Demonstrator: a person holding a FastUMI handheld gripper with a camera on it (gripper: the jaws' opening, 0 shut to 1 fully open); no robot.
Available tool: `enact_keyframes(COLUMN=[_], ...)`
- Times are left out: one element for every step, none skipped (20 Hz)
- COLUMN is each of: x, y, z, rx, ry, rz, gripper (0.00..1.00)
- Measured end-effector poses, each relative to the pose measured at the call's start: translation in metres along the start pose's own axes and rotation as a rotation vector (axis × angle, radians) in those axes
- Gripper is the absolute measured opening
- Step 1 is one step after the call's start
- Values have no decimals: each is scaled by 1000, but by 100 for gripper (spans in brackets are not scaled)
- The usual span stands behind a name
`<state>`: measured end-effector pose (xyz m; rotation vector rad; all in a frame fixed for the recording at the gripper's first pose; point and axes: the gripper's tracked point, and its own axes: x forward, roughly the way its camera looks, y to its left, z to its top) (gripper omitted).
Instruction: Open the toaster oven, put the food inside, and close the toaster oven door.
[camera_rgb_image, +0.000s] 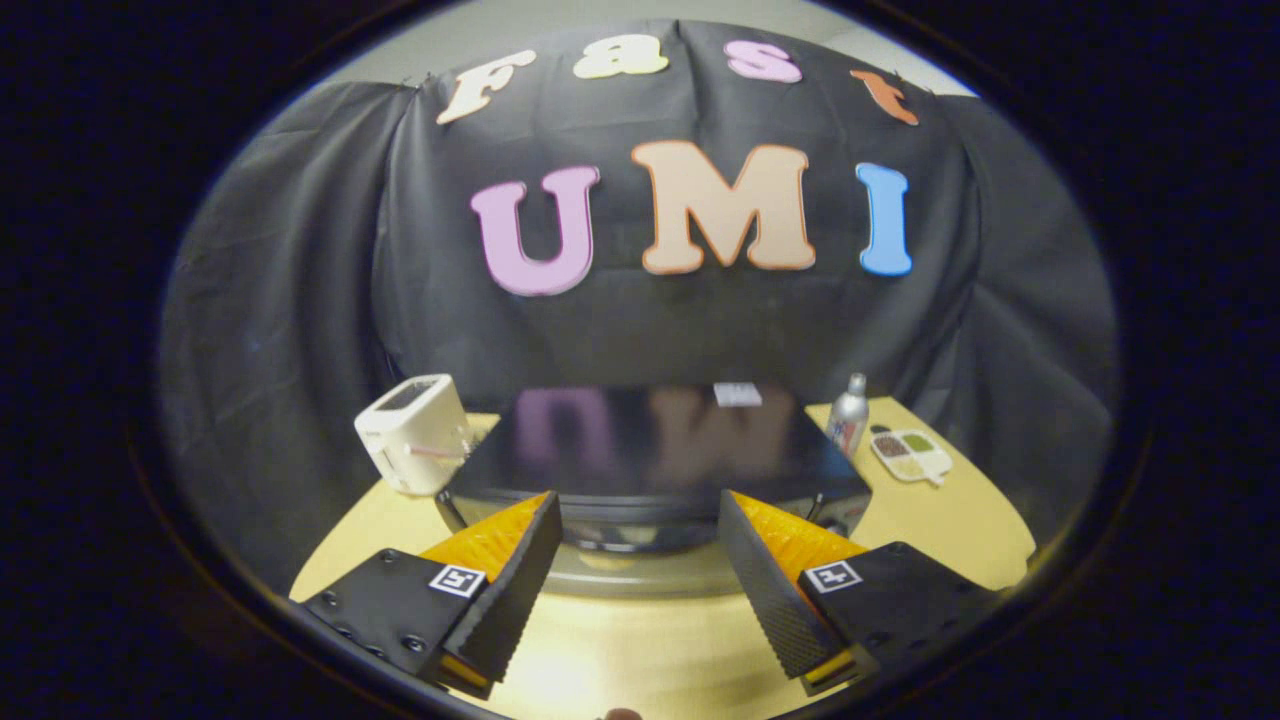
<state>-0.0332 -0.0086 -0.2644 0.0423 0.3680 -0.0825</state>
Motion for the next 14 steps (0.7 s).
enact_keyframes(x=[-2,-6,-8,-12,-14,-16,-19,-21,-23,-26,-27,-30,-32,-34], y=[1,3,2,0,1,0,-1,-3,-3,-2,-2,-2,-4,-5], z=[21,42,63,83,100,113,126,139,149,159,169,178,186,193], rx=[-2,-2,-3,-4,-6,-10,-17,-25,-31,-37,-42,-46,-49,-49], ry=[-33,-64,-96,-123,-142,-154,-169,-183,-196,-204,-217,-233,-250,-264], rz=[7,11,11,10,15,17,18,16,15,19,23,23,20,18], gripper=[99,99,99,99,99,99,99,99,99,99,99,99,99,99])
